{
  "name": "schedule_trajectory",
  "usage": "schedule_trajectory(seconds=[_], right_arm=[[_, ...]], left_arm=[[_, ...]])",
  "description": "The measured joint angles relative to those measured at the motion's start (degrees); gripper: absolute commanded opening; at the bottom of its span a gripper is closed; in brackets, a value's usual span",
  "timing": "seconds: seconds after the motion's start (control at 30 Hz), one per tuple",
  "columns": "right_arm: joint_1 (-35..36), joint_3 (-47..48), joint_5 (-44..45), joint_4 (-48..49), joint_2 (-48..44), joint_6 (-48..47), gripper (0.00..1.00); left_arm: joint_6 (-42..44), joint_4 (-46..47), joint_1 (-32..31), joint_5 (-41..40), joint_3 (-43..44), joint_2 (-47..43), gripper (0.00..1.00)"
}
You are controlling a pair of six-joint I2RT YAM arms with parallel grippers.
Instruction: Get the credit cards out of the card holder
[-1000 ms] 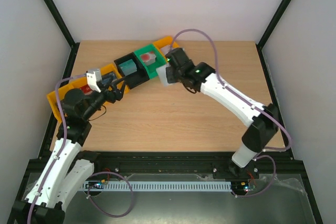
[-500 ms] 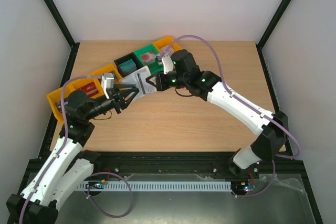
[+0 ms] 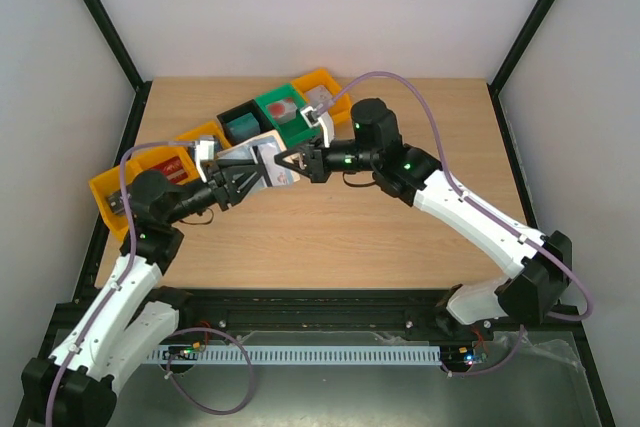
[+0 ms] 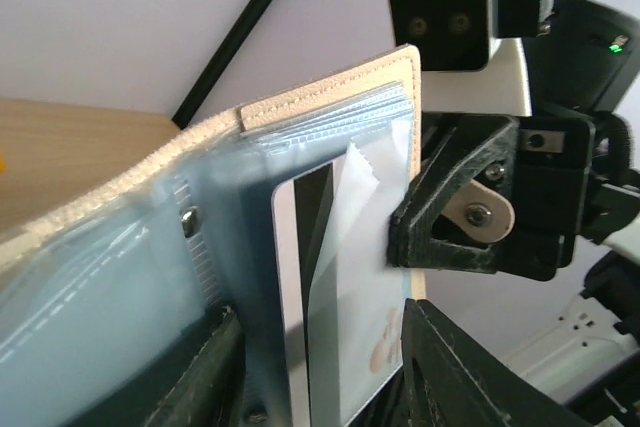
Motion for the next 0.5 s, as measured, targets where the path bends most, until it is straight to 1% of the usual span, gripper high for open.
schedule_trajectory(seconds=[0.07,0.13,0.17,0.27,0.3,0.37,0.5], right_arm=[[-0.22,-0.28,-1.81,2.23,-0.07,0.26,0.02],[-0.46,-0.63,-3.41,4.17,-0.09,0.59,0.02],[-0.48,-0.92,-4.22,5.25,-0.09,0.85,0.02],[-0.76,-1.84,-6.29,8.24,-0.44,1.99,0.02],[-0.79,-1.92,-6.82,8.98,-0.57,2.49,0.02],[-0.96,-2.03,-7.15,9.84,-0.72,3.02,0.02],[-1.51,-2.45,-8.13,11.58,-0.96,3.91,0.07]], left_arm=[[-1.29,2.01,0.02,0.9,0.0,-0.13,0.43],[-2.47,3.63,0.28,1.86,0.0,-0.26,0.35],[-2.84,4.11,0.39,2.21,0.0,-0.33,0.29],[-3.87,5.66,0.76,2.89,-0.2,-0.48,0.05],[-3.85,6.29,0.92,3.06,-0.35,-0.48,0.03],[-4.11,7.87,1.22,3.54,-0.68,-0.57,0.02],[-4.26,9.77,1.46,4.57,-0.7,-1.18,0.02]])
